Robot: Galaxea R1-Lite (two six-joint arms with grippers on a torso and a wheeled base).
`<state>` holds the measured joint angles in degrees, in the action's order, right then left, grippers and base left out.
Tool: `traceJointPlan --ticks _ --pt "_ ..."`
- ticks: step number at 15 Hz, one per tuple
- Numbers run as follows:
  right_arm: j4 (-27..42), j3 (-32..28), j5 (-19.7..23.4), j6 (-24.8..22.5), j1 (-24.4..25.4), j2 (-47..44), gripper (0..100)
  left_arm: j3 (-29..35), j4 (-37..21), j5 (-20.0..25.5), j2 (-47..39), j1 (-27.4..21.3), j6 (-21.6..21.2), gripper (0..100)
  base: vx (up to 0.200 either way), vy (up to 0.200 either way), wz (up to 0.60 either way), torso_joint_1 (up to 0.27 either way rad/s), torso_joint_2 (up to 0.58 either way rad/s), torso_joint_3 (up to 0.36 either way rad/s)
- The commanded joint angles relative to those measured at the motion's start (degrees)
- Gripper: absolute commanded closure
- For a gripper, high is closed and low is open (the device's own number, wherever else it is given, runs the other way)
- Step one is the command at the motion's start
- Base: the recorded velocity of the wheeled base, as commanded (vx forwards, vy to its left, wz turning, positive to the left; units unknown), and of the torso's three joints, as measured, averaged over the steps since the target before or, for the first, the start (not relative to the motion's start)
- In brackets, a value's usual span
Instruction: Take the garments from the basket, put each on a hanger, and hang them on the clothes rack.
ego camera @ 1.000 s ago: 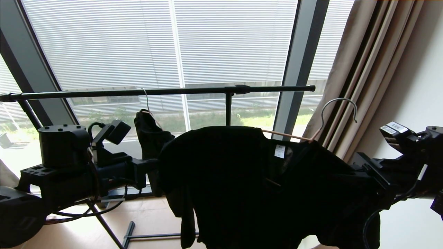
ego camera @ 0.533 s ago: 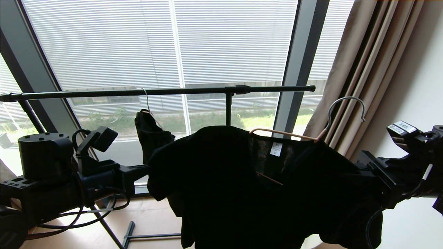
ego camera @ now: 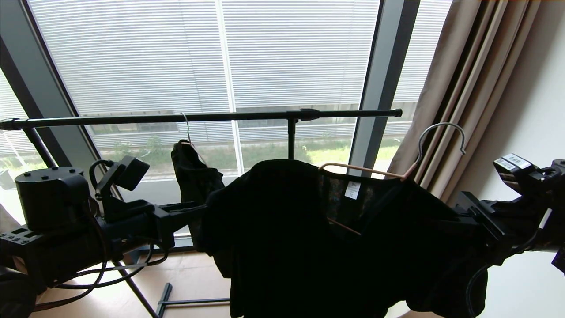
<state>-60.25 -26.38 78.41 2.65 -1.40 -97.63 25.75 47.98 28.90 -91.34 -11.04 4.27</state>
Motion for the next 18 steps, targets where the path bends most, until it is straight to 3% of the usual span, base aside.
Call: traceJointPlan --ticks 1,5,6,7,9,10,12,14,18 --pt "0.0 -0.3 -0.1 0.1 0.0 -0.5 100 -0.5 0.4 0.0 0.5 0.2 0.0 0 0.0 0.0 0.0 0.0 0.0 0.0" --pt "0.1 -0.1 -0.1 0.0 0.3 -1.8 100 0.6 2.9 3.5 3.6 0.2 2.2 0 0.0 0.0 0.0 0.0 0.0 0.0" --pt "0.0 0.3 -0.1 -0.2 1.2 -2.2 100 4.8 -0.7 3.4 4.9 -0.3 3.3 0 0.0 0.0 0.0 0.0 0.0 0.0" --pt "0.1 0.5 -0.2 -0.2 2.6 -2.4 100 8.6 -6.3 3.4 6.2 -1.3 3.3 0 0.0 0.0 0.0 0.0 0.0 0.0" --pt "0.0 1.2 -0.3 -0.3 5.2 -3.5 100 22.9 -29.5 3.4 9.3 -3.5 2.7 0 0.0 0.0 0.0 0.0 0.0 0.0" --pt "0.0 1.5 -0.3 -0.3 6.0 -3.6 100 28.9 -37.2 3.4 9.7 -4.1 1.5 0 0.0 0.0 0.0 0.0 0.0 0.0" --pt "0.0 2.0 -0.3 -0.4 7.4 -4.1 100 36.8 -47.4 3.4 9.3 -5.6 -6.2 0 0.0 0.0 0.0 0.0 0.0 0.0" --pt "0.0 2.5 -0.3 -0.4 9.0 -4.2 100 40.3 -54.3 3.5 8.5 -9.3 -13.9 0 0.0 0.0 0.0 0.0 0.0 0.0" --pt "0.0 3.3 -0.3 -0.6 10.6 -3.8 100 39.1 -56.2 5.7 5.7 -13.4 -27.6 0 0.0 0.0 0.0 0.0 0.0 0.0"
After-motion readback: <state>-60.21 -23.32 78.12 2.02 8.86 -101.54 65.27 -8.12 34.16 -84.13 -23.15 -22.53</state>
